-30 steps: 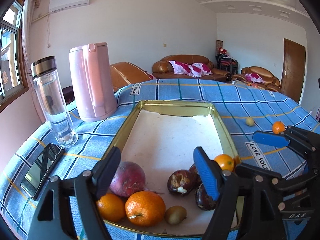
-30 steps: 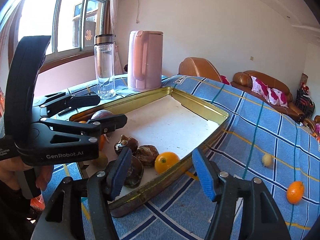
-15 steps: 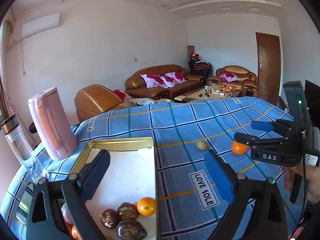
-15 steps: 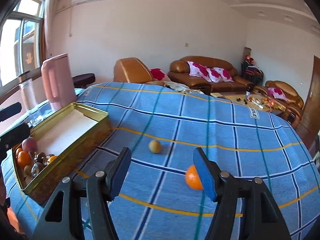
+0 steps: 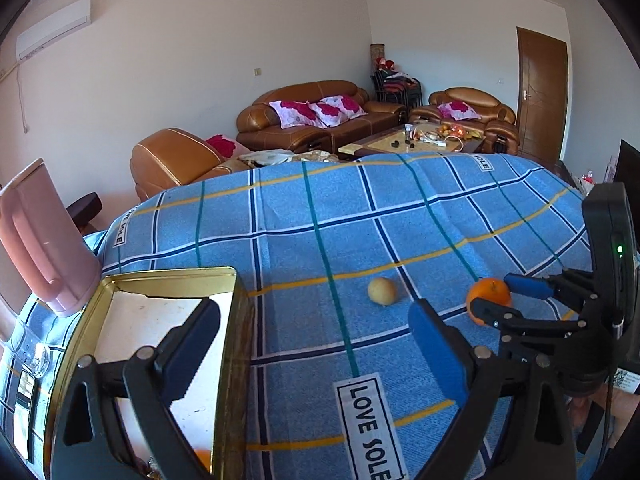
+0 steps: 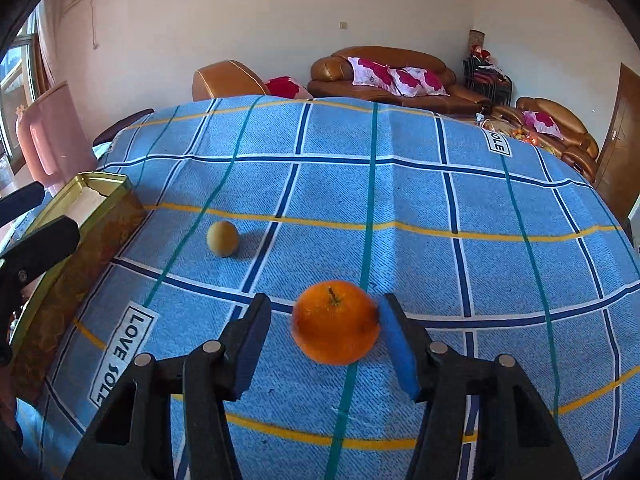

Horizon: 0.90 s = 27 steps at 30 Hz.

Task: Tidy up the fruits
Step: 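Grasp the last orange with the right tool while the left tool grasps the yellow round fruit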

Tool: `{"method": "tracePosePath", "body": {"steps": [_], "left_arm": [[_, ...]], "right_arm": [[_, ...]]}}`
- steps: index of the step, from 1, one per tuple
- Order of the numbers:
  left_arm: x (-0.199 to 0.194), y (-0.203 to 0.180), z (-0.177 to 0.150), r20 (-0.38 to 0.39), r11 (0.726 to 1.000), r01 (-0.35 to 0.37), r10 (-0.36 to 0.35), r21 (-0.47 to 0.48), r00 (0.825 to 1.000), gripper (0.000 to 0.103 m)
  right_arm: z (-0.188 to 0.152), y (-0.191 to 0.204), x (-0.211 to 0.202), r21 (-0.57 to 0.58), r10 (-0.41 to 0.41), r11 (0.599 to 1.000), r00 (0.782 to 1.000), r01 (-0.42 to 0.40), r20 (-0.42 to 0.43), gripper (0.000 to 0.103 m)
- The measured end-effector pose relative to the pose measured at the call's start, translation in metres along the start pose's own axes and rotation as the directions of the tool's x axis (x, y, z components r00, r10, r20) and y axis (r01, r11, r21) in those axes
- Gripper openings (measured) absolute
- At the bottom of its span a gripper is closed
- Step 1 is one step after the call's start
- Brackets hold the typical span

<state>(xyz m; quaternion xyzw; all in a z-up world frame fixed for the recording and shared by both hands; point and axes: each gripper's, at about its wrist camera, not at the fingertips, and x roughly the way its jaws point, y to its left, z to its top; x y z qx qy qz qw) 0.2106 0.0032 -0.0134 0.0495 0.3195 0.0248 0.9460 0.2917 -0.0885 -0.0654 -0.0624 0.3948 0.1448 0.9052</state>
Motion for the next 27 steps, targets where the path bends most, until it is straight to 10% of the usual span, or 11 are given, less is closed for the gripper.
{"method": "tracePosePath", "body": {"steps": [16, 27], "left_arm": [[0.053, -0.027, 0.002, -0.085, 1.0, 0.025, -0.023, 0.017, 0.996, 0.096], [0.093, -0.041, 0.001, -0.178, 0.994, 0.109, -0.105, 0.014, 0.978, 0.072]], "right_arm": [[-0.002, -0.014, 0.018, 0.007, 0.087, 0.996, 0.995, -0.087, -0.055, 0.05], [0.002, -0.03, 0.004, 0.063, 0.055, 0.996, 0.997, -0.058, 0.045, 0.05]]}}
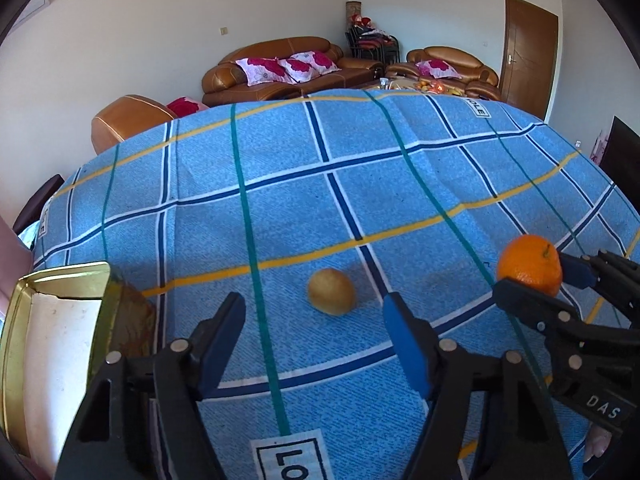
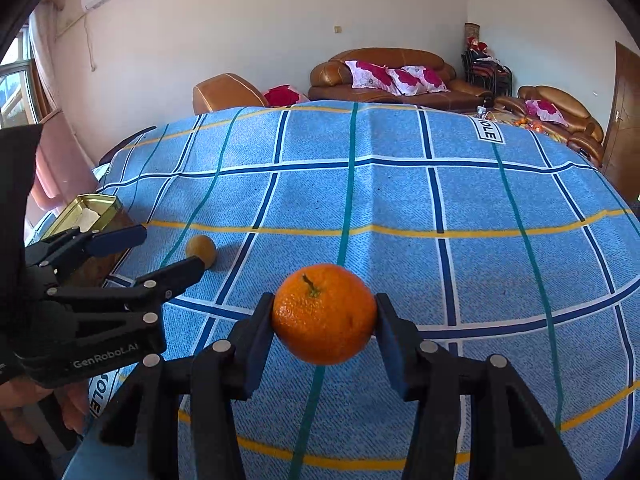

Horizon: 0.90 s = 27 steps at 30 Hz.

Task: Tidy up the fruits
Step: 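Grasp the last orange with the right tool while the left tool grasps the yellow round fruit, then carry the orange and yellow round fruit in both tools over the gold tray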

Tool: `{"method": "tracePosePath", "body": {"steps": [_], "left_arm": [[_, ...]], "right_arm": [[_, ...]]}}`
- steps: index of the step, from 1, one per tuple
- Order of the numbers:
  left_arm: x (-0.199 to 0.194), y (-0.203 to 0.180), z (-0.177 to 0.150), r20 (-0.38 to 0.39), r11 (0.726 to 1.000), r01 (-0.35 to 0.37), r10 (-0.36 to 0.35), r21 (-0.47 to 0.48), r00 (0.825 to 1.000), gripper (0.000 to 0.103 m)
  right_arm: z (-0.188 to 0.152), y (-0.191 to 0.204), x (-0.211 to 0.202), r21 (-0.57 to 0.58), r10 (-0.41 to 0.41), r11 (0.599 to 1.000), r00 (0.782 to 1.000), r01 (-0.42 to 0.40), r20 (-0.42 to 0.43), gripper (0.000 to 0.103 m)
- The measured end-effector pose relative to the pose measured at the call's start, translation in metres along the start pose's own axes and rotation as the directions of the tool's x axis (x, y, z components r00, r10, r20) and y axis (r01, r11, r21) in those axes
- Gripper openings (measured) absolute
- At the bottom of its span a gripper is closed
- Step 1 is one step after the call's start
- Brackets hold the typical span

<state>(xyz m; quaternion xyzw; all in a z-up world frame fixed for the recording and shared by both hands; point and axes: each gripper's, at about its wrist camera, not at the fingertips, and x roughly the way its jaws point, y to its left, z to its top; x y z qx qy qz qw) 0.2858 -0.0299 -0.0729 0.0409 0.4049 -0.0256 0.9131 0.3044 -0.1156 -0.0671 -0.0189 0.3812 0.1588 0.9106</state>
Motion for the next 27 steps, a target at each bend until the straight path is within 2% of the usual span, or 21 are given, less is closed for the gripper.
{"method": "tracePosePath", "body": {"steps": [2, 3, 8, 9, 10, 19, 27], "left_arm": [[0.009, 0.005, 0.001, -0.022, 0.999, 0.016, -0.017, -0.028, 1.0, 0.068], [0.013, 0.006, 0.002, -0.034, 0.999, 0.022, -0.023, -0.036, 0.999, 0.063], [0.023, 0.005, 0.009, -0.04, 0.999, 0.009, -0.011, -0.047, 0.999, 0.058], [0.025, 0.004, 0.01, -0.042, 0.999, 0.017, -0.019, -0.042, 0.999, 0.048], [0.027, 0.003, 0.01, -0.054, 0.999, 0.035, -0.037, -0.035, 0.998, 0.029], [0.013, 0.003, -0.002, -0.036, 0.993, 0.115, -0.116, -0.034, 0.993, 0.029], [-0.009, -0.001, -0.01, 0.033, 0.994, 0.11, -0.11, -0.002, 0.993, 0.029]], "right_arm": [[0.0, 0.001, -0.002, -0.005, -0.004, 1.0, 1.0, 0.004, 0.013, 0.05], [0.001, 0.003, -0.003, -0.011, -0.004, 1.0, 1.0, 0.004, 0.018, 0.05], [0.001, 0.005, -0.003, -0.018, 0.007, 1.0, 1.0, -0.006, 0.021, 0.05], [0.001, 0.005, -0.003, -0.019, 0.014, 1.0, 1.0, -0.014, 0.021, 0.05], [0.001, 0.005, -0.003, -0.022, 0.022, 1.0, 1.0, -0.022, 0.021, 0.05], [0.0, 0.007, -0.006, -0.038, 0.034, 0.999, 0.999, -0.032, 0.034, 0.051], [-0.002, 0.011, -0.01, -0.059, 0.02, 0.998, 0.998, -0.016, 0.059, 0.051]]}}
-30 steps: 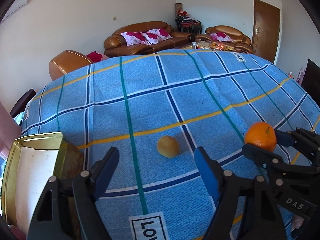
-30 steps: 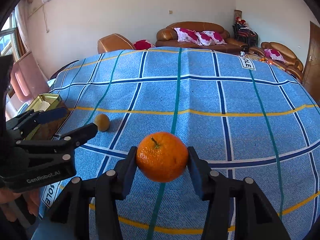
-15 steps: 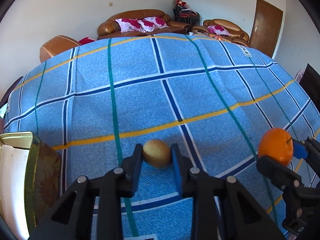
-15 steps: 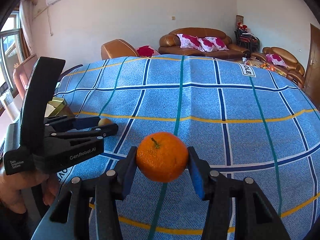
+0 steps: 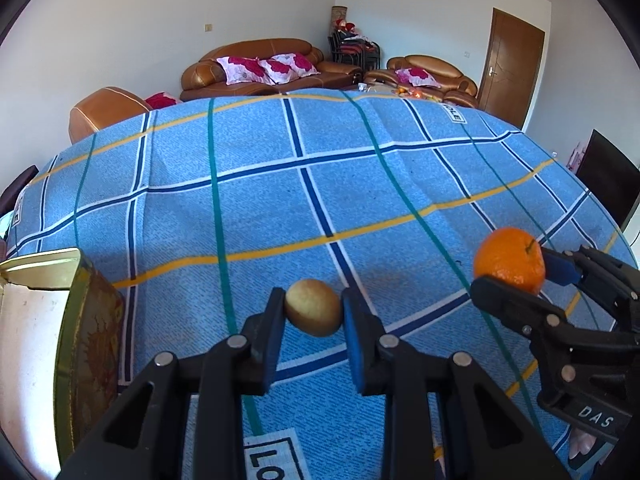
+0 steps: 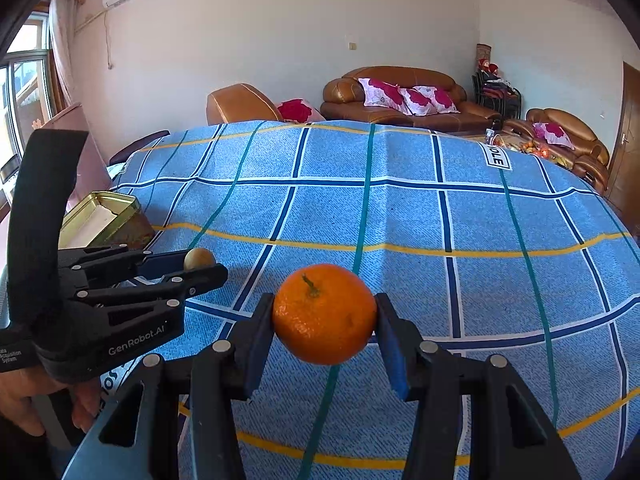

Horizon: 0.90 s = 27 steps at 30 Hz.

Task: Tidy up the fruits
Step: 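Carry the orange and yellow round fruit in both tools over the gold tray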

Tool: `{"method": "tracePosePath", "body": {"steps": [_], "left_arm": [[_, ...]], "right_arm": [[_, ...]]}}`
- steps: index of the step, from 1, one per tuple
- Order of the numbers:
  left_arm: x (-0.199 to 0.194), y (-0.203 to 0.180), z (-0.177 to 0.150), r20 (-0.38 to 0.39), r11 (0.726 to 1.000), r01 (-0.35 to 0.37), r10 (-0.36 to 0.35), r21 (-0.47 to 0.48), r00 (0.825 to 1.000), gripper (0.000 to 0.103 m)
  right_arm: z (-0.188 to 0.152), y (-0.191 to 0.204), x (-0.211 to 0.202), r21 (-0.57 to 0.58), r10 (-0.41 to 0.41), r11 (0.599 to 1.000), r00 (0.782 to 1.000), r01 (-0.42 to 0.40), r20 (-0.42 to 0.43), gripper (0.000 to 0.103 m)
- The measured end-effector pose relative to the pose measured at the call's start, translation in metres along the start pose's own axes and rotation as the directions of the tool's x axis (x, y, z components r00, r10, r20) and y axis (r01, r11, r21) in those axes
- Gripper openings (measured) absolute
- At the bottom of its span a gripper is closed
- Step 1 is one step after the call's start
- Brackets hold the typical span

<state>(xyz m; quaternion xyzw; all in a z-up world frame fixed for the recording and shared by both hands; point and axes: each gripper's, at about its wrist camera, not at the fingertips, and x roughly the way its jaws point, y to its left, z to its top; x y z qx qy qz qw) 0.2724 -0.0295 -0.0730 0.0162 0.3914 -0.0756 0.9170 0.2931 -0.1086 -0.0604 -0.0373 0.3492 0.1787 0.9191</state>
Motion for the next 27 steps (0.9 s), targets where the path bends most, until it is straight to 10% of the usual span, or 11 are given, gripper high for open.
{"method": "tracePosePath", "body": {"steps": [27], "left_arm": [[-0.046, -0.003, -0.011, 0.209, 1.0, -0.02, 0.019, 0.001, 0.978, 0.029]], "right_arm": [[-0.008, 0.009, -0.036, -0.059, -0.017, 0.998, 0.983, 0.029, 0.185, 0.051]]}}
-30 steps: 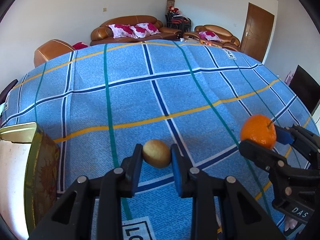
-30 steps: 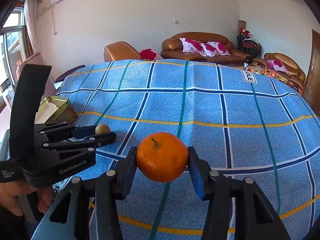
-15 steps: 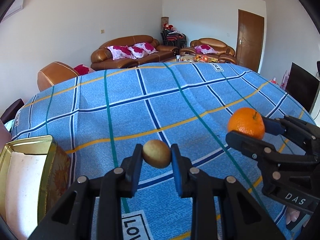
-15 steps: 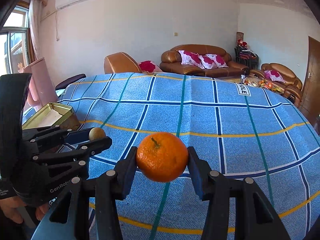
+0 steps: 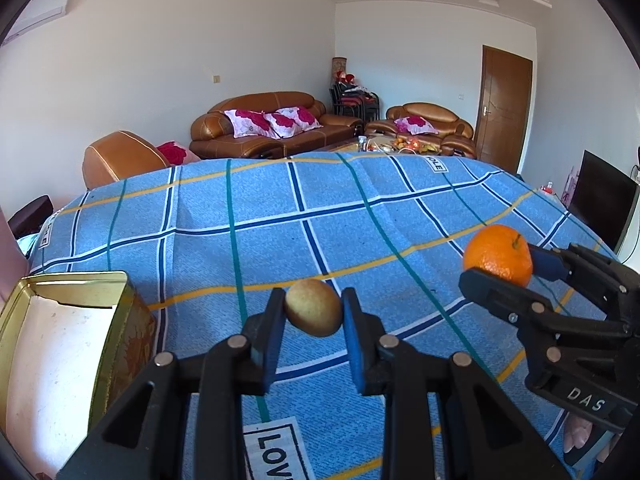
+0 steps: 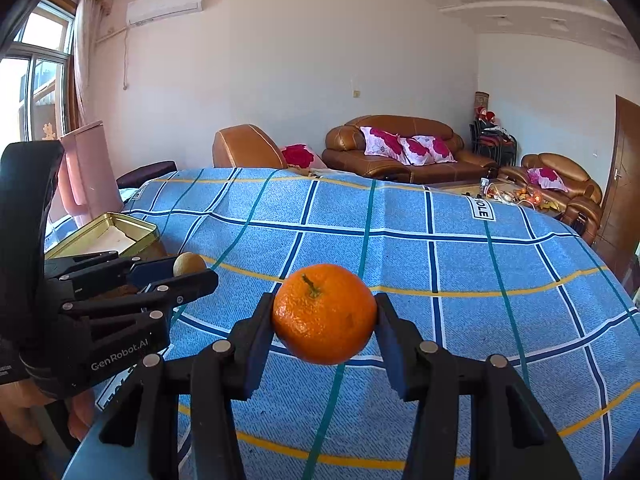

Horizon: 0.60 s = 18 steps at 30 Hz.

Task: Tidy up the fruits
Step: 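Carry the orange and yellow round fruit in both tools over the gold tray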

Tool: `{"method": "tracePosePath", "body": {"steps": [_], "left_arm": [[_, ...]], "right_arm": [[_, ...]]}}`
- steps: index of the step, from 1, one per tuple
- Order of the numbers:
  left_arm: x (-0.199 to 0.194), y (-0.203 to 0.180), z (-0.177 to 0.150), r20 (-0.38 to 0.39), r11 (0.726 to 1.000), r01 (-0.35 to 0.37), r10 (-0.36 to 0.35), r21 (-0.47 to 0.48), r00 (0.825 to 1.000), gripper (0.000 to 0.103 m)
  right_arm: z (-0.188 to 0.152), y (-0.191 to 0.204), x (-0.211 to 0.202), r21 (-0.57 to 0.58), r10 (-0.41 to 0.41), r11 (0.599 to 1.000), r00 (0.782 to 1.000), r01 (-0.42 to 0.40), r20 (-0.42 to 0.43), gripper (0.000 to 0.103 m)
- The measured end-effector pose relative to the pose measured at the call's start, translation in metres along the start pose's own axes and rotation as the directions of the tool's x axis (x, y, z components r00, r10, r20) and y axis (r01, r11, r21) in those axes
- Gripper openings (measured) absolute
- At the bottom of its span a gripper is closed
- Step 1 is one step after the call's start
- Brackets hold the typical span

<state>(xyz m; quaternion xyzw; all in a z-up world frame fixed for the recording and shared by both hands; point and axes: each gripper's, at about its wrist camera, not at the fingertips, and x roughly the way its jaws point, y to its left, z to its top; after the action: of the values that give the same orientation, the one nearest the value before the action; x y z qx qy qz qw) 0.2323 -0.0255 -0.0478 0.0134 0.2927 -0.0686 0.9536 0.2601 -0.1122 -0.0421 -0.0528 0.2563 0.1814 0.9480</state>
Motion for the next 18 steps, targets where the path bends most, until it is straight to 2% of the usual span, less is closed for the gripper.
{"method": "tracePosePath", "body": {"steps": [18], "left_arm": [[-0.025, -0.005, -0.007, 0.103, 0.998, -0.051, 0.048, 0.024, 0.994, 0.029]], "right_arm": [[0.001, 0.001, -0.018, -0.019, -0.013, 1.0, 0.995, 0.015, 0.095, 0.051]]}}
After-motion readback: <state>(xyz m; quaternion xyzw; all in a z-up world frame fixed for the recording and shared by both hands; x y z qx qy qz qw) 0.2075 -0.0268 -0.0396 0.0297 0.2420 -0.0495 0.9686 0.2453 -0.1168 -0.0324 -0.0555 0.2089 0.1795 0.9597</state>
